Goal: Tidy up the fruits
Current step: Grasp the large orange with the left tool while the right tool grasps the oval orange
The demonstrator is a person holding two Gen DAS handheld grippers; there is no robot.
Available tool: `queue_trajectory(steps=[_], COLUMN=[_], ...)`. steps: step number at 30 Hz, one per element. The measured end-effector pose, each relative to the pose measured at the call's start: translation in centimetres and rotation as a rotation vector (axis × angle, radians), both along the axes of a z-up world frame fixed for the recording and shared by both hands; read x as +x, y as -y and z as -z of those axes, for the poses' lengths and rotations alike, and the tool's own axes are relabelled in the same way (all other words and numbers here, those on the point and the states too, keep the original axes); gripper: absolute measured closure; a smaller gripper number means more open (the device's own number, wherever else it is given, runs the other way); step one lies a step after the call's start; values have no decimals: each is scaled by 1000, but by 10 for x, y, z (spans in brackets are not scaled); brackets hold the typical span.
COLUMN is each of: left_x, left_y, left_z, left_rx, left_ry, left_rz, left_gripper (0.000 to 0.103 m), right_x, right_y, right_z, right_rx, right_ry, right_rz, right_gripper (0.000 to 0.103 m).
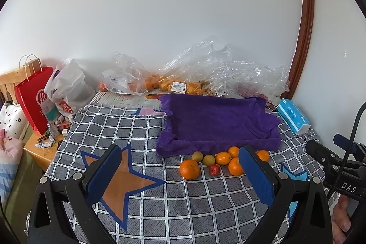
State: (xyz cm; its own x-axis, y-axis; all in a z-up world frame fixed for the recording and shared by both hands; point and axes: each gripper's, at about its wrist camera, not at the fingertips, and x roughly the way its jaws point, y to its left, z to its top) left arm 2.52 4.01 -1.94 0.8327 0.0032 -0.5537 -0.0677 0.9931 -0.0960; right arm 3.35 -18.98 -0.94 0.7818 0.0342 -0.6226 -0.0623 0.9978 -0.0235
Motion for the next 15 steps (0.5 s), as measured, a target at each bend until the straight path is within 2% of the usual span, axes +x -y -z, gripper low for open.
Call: queue_trajectory(steps=[5,15], left_x=[9,34], left_y=[-7,-13], left_z=[11,47], left_rx=[-10,-46], left_ry=[-5,-45], left_rz=[0,11], left_gripper=[1,4], right_x=[12,32], right_y=[2,11], right_z=[10,50], right_rx=[-27,21], right_ry=[-2,-32], right_rz=[37,38], right_gripper=[0,0])
